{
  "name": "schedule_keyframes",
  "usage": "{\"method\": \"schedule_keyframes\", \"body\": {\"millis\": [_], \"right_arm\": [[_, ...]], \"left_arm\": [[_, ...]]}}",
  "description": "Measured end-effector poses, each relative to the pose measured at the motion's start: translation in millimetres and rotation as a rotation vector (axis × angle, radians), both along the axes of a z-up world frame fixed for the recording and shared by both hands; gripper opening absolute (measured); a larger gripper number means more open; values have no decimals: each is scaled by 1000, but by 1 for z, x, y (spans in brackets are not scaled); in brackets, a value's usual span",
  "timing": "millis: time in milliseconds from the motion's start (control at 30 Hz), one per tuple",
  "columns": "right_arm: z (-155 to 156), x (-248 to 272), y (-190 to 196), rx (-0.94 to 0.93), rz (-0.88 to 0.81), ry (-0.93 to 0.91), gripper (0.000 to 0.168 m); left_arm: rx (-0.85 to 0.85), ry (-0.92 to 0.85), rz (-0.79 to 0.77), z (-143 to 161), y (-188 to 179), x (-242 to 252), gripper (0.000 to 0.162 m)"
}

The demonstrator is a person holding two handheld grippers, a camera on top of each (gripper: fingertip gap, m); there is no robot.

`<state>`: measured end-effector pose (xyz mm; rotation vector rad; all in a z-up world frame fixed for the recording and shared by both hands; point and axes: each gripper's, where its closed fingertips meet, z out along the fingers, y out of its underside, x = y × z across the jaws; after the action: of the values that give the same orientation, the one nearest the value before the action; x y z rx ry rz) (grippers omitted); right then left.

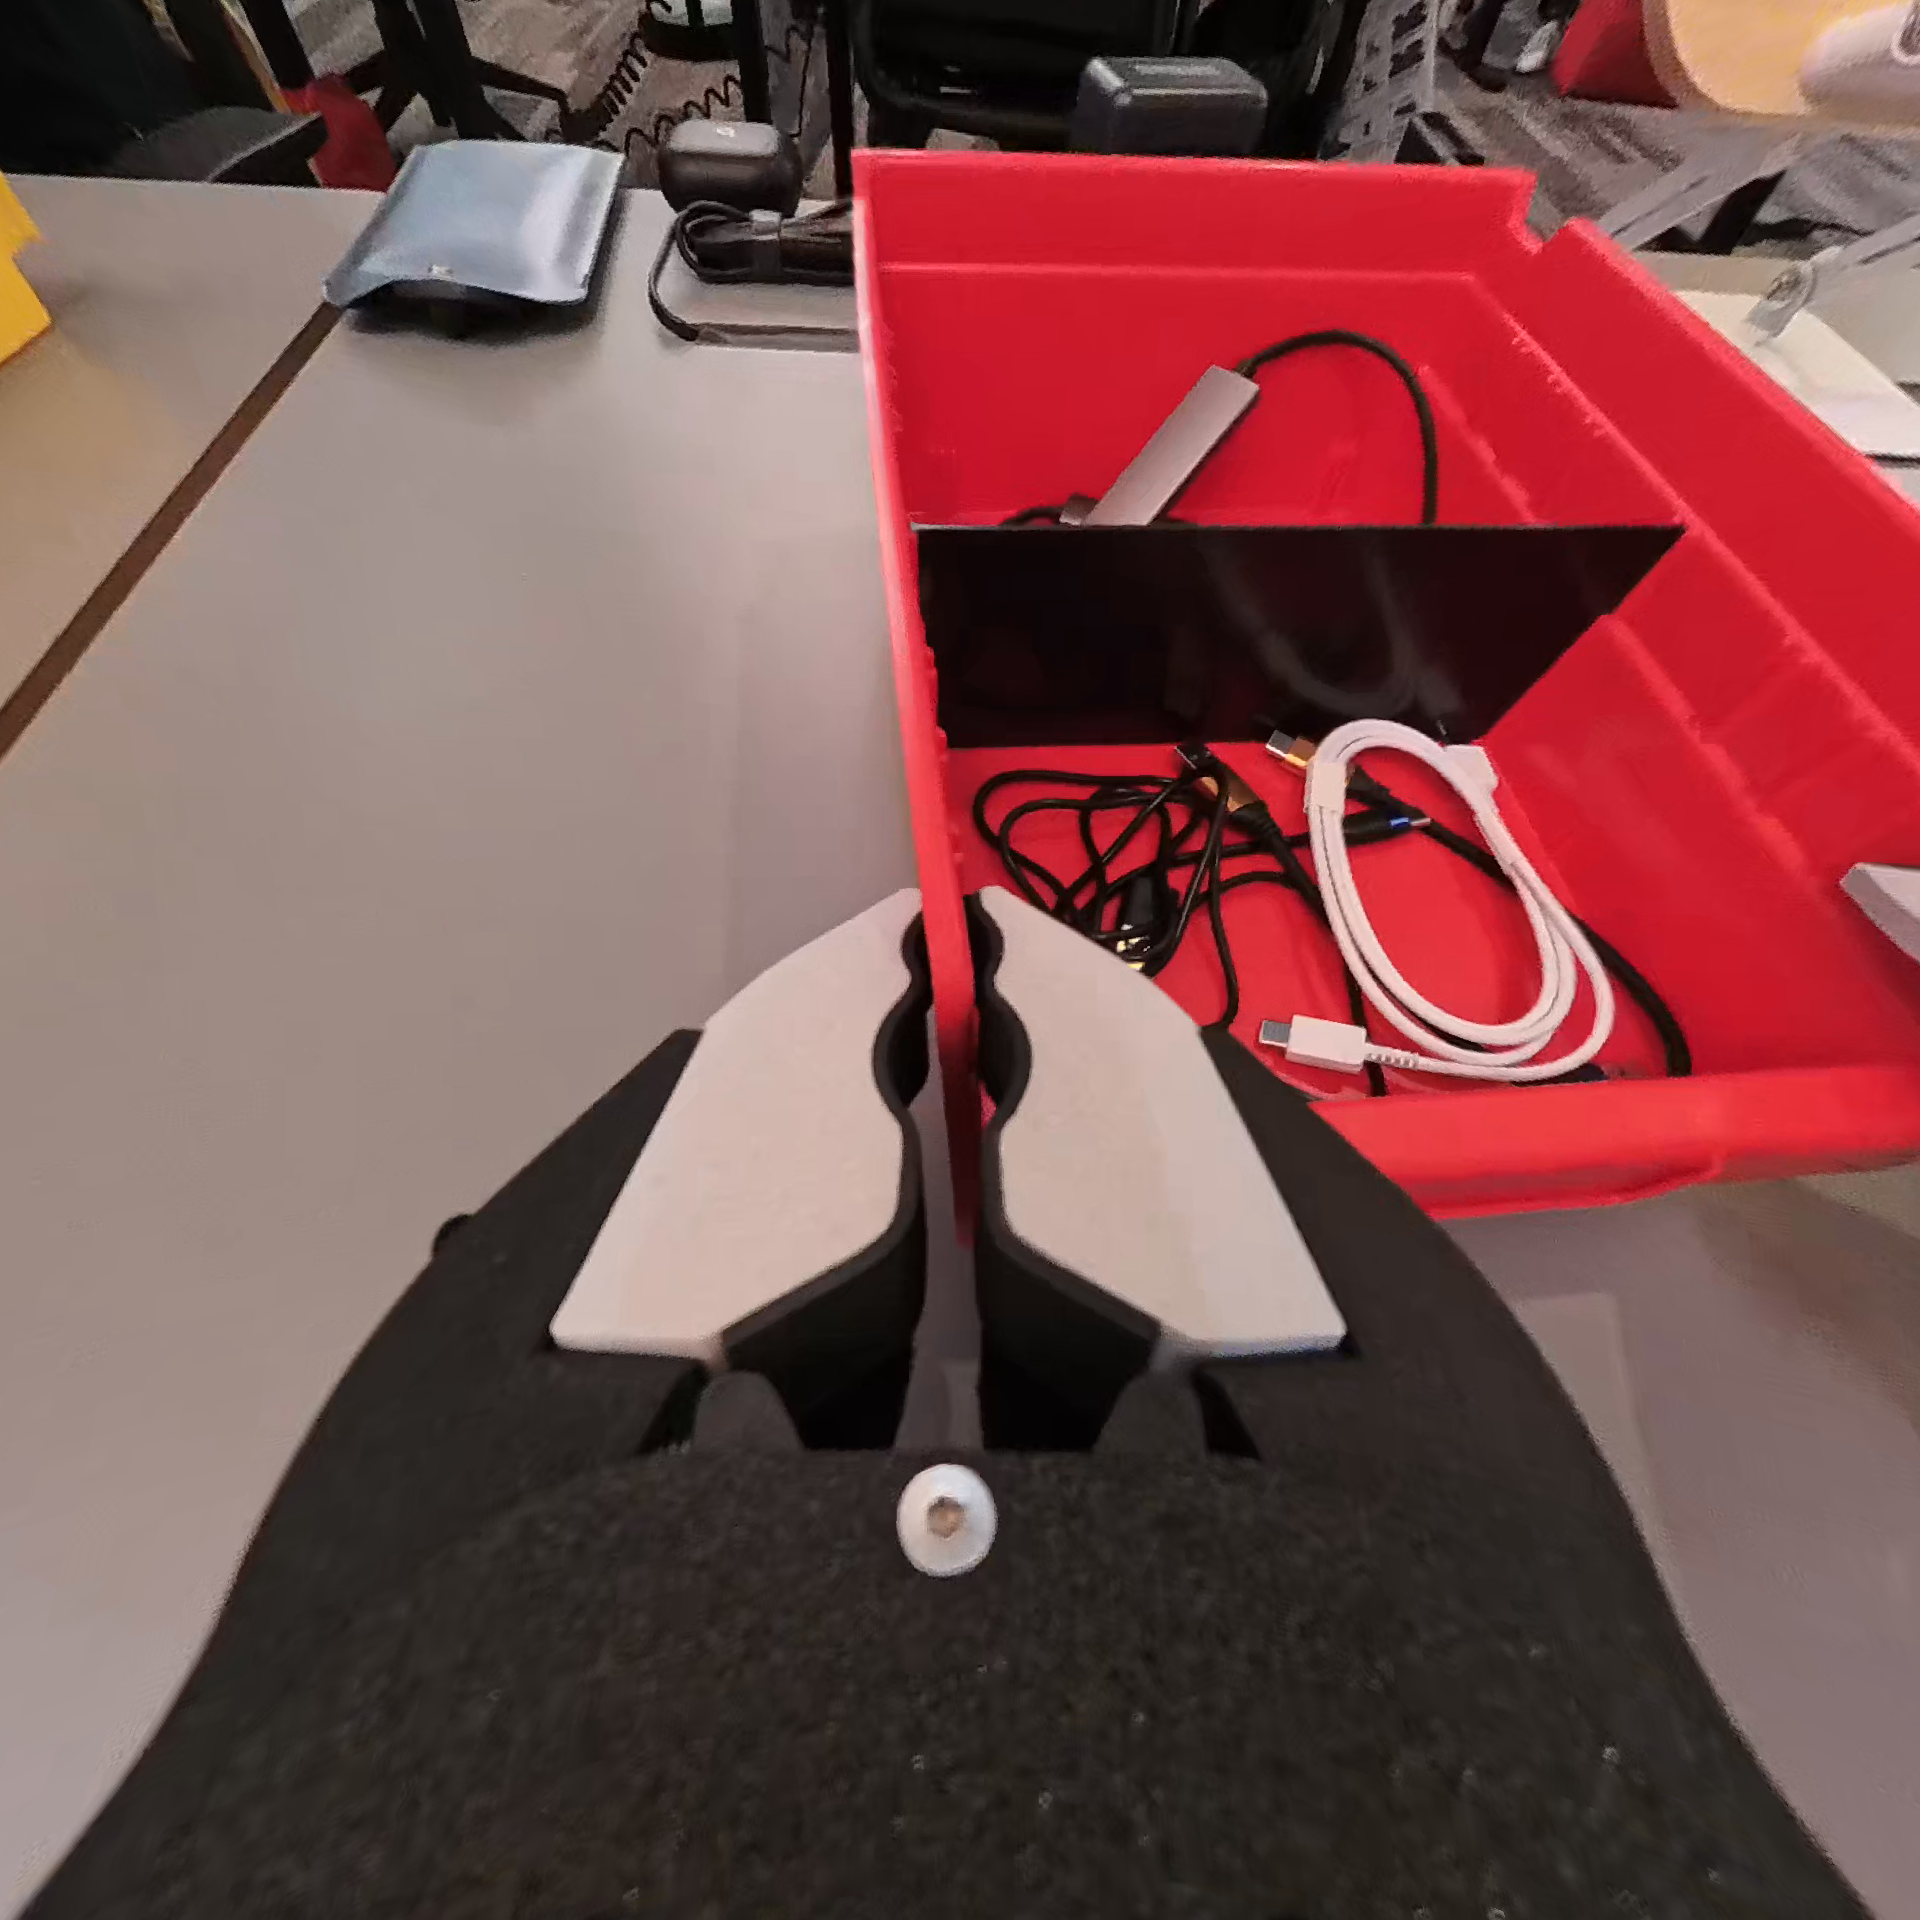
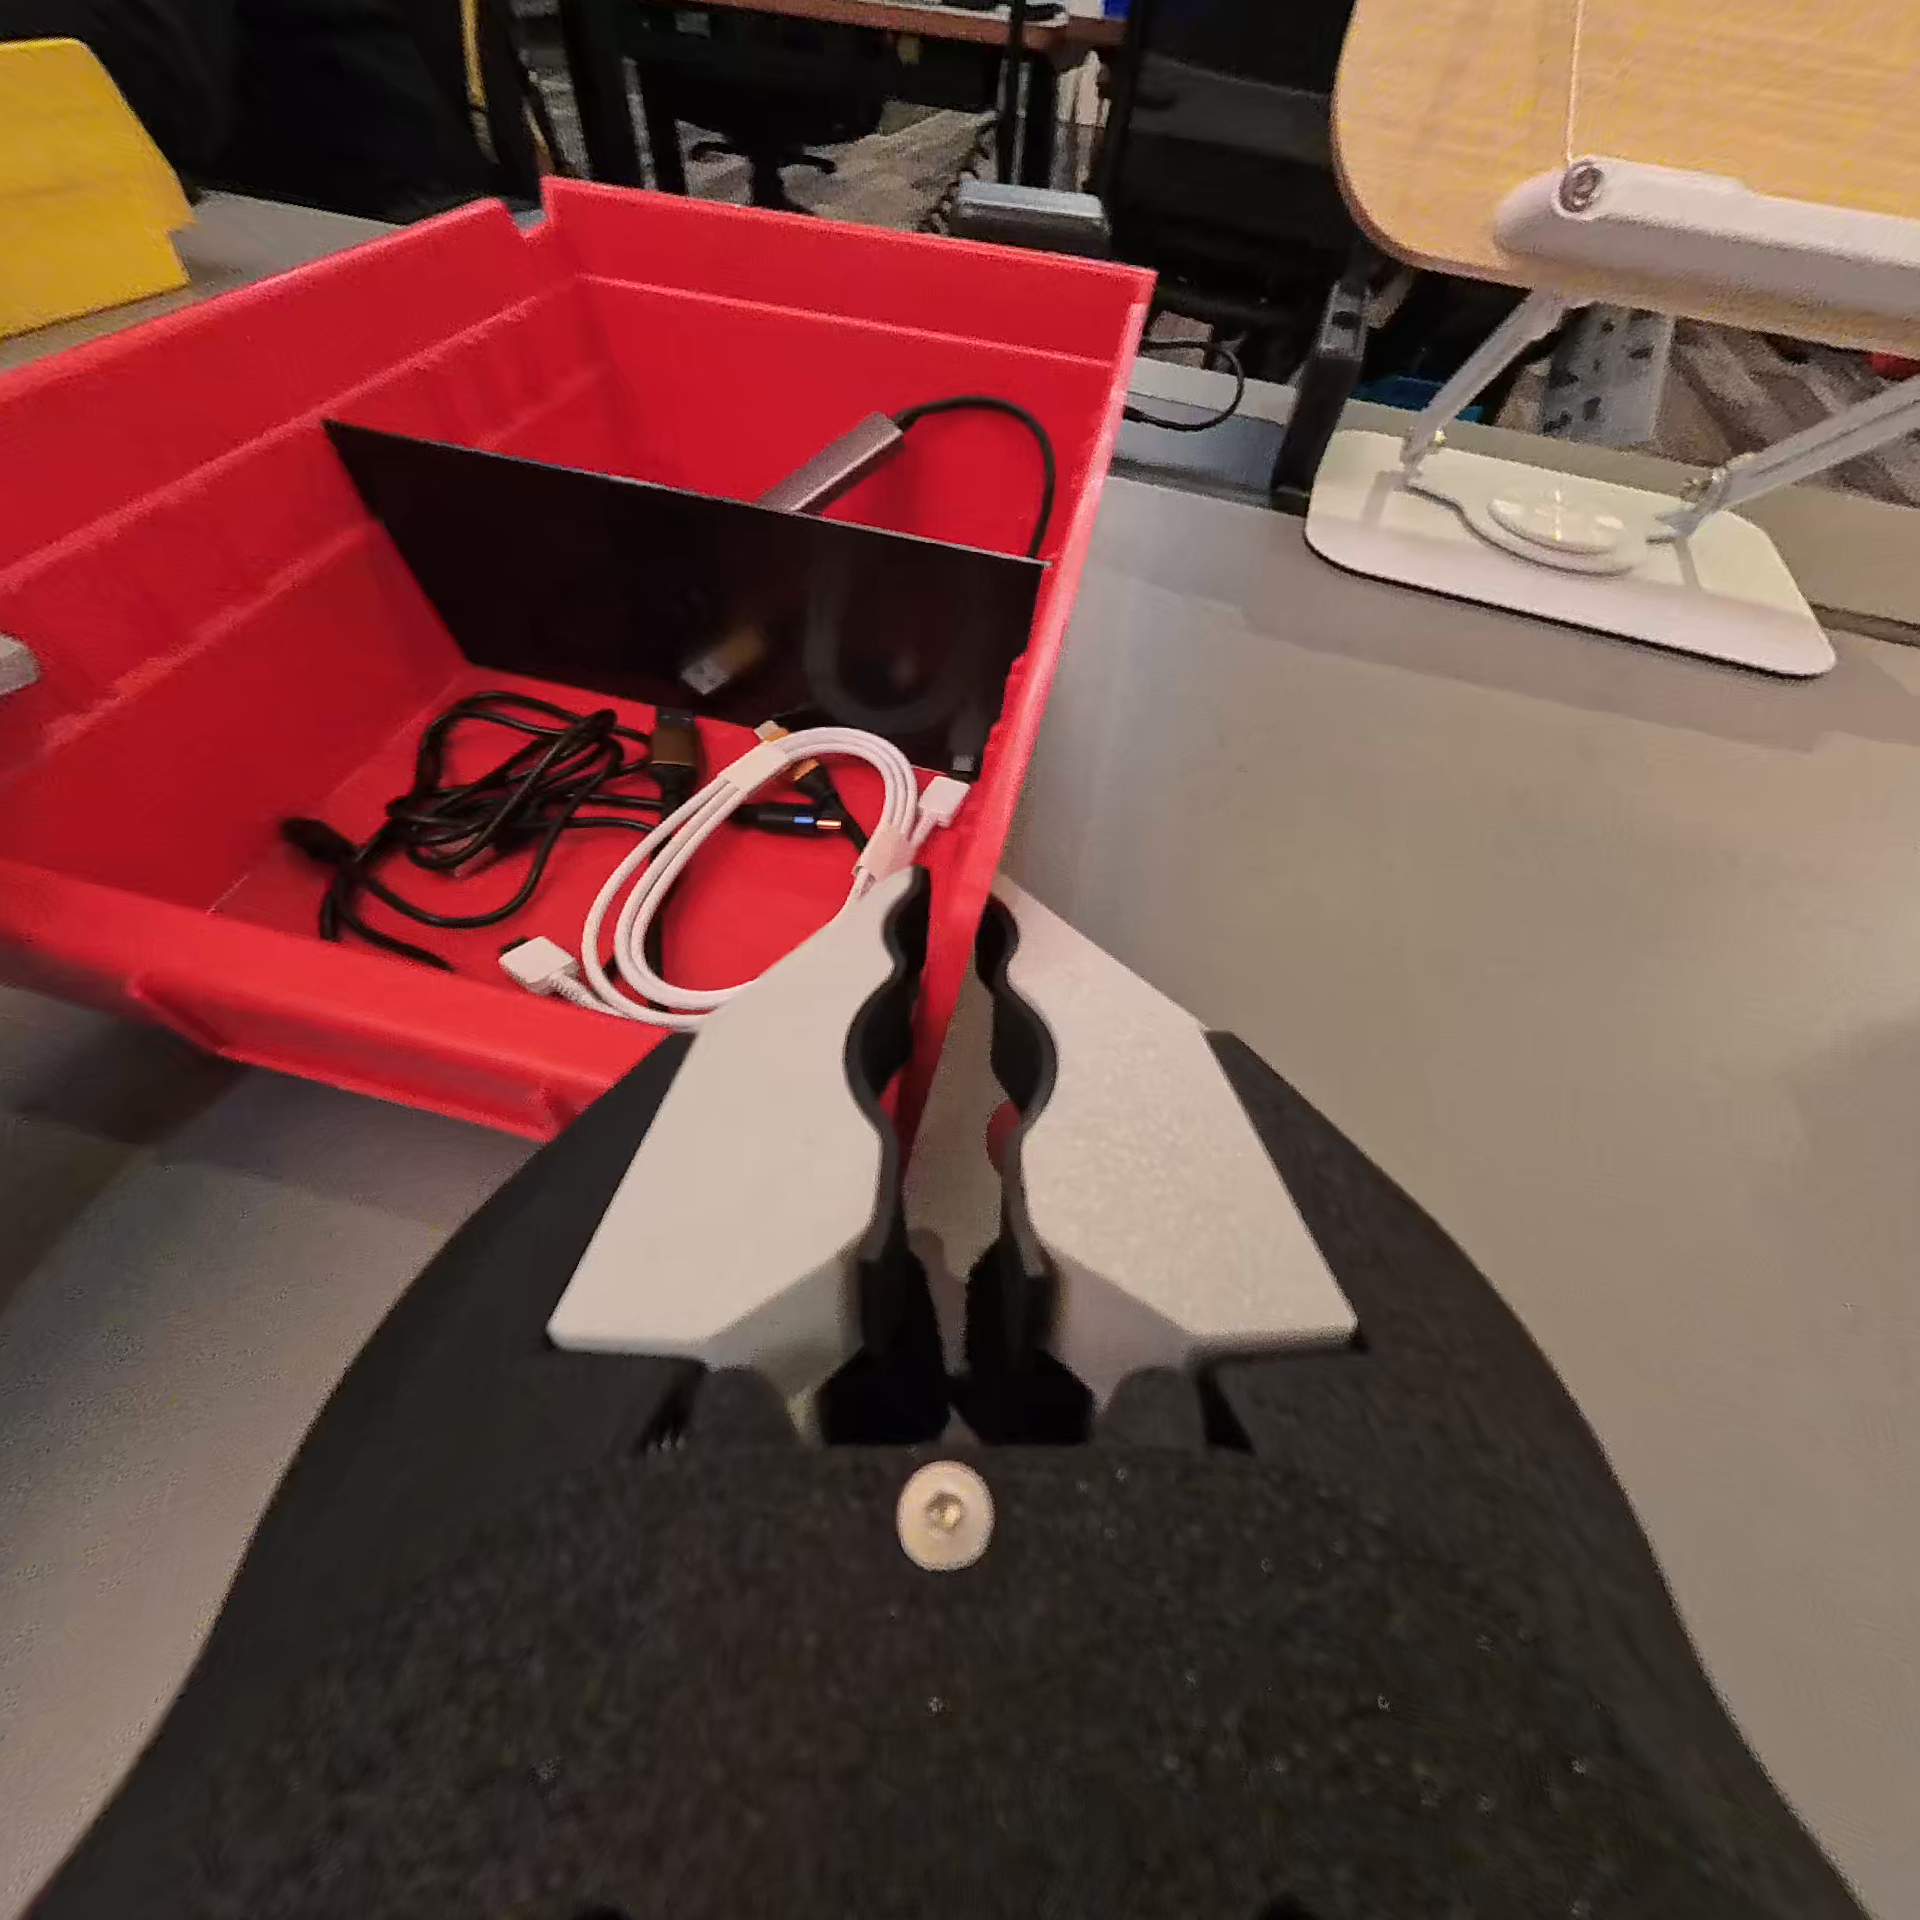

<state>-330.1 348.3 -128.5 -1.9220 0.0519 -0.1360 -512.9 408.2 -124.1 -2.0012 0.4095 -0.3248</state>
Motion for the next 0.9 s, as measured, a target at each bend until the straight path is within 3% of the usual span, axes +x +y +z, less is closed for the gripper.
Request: {"method": "schedule_keyframes", "body": {"millis": [133,200,300,400,567,633,700,800,900], "right_arm": [[10,-5,-11,-11,145,130,9],[27,-6,-33,16,292,168,17],[39,35,-81,-23,364,174,28],[40,116,-129,-65,299,119,45],[37,283,-206,103,-15,-48,43],[24,341,-219,61,-137,-156,47],[29,360,-220,70,-164,-115,49],[26,345,-211,85,-114,22,44],[10,335,-199,8,-103,-50,42]], "left_arm": [[29,36,24,1,-2,-1,3],[110,94,85,10,-2,-9,17],[192,149,128,24,-7,-10,27],[209,136,137,27,-11,-5,31],[252,92,232,43,-19,-14,33],[221,-10,253,46,-22,-14,31],[149,-41,226,33,-21,-11,32],[74,43,154,10,-19,-9,32],[82,95,154,6,-13,-12,17]]}}
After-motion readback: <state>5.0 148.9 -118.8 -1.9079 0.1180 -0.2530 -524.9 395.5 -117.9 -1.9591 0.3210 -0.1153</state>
